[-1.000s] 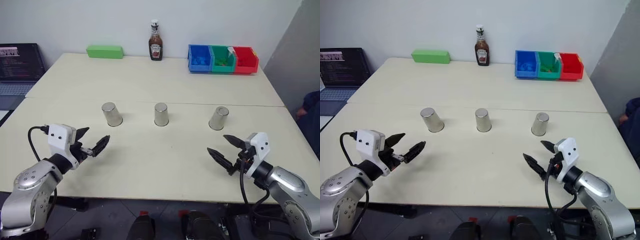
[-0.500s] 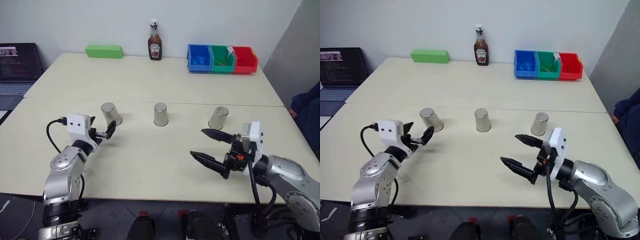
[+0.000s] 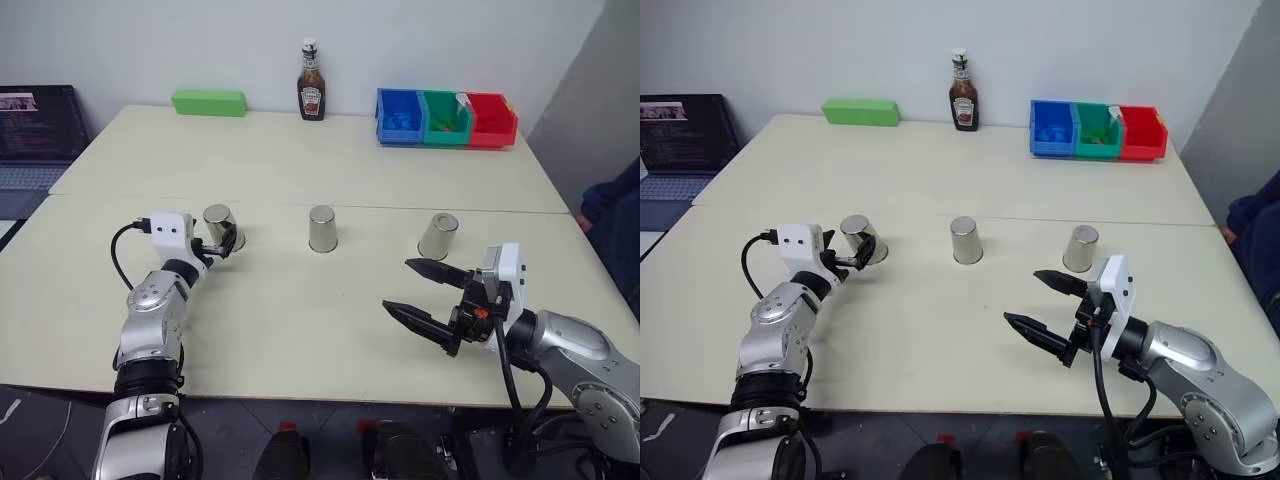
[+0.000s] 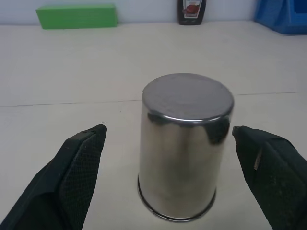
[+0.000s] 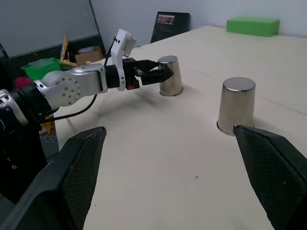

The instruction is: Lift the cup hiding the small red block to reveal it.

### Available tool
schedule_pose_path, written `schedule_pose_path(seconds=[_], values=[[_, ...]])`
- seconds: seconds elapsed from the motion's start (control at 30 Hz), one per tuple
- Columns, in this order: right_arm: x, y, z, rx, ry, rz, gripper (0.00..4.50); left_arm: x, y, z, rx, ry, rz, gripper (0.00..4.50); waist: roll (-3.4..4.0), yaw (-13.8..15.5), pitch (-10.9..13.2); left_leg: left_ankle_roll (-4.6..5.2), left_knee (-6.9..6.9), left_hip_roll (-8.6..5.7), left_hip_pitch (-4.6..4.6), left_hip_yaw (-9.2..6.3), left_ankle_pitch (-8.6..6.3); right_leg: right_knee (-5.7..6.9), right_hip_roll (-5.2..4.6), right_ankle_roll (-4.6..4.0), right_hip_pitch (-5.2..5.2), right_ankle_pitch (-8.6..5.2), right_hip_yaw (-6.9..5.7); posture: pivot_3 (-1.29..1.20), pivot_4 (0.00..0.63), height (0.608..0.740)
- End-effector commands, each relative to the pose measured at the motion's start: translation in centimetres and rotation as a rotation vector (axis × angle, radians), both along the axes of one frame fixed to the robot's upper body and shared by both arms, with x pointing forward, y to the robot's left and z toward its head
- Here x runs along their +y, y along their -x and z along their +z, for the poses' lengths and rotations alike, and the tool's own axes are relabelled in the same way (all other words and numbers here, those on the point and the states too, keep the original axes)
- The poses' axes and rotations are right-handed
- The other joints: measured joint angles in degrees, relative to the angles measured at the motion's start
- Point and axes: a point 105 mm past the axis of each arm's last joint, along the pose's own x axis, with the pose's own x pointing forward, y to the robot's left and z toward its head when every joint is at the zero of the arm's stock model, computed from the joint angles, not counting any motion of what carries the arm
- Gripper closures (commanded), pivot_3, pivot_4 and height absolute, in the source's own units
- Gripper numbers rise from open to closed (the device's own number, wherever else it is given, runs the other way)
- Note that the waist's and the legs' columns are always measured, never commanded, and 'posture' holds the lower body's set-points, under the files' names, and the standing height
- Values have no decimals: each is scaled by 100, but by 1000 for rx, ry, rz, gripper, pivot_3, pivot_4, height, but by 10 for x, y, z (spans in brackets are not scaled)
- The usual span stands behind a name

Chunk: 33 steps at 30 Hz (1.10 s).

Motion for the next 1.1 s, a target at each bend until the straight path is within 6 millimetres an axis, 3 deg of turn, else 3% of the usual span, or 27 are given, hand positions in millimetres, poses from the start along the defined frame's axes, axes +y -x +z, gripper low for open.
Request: schedule_pose_path(seconds=[0.03,0.27,0.33,0.53,0.77,0.93,1.1], values=[[-4,0,9,-36,-22,-22,0,-5,-6,15,-70,8,-32,185,0,-1,0,0,0,0,0,0,0,1,0,1,0,0,0,0,150,740],[-2,2,6,-25,-32,-39,0,-6,-9,18,-89,20,-56,1625,0,-1,0,0,0,0,0,1,0,1,0,-1,0,1,0,0,150,740],[-2,2,5,-20,-33,-41,0,-6,-9,18,-89,20,-56,1833,-1,-2,0,0,0,0,0,1,0,1,0,1,0,0,1,0,150,740],[-7,0,2,-18,-28,-68,0,-5,-3,29,-115,-27,-33,1850,-1,-3,-1,0,0,0,1,1,0,1,0,3,0,-1,1,0,150,740],[-5,2,2,-17,-31,-75,0,-4,27,64,-187,-44,32,1851,-1,-9,0,-1,-3,4,-1,0,0,0,-3,1,0,0,2,0,150,740],[-3,1,1,-14,-33,-70,0,-8,49,63,-178,-28,68,1851,-1,-7,-1,-2,-1,2,2,1,1,4,-5,5,1,-2,3,0,150,740],[-4,0,1,-13,-29,-67,0,13,70,51,-146,-25,177,1851,-1,-4,0,-2,0,2,5,1,1,5,-4,7,2,-1,3,0,150,740]])
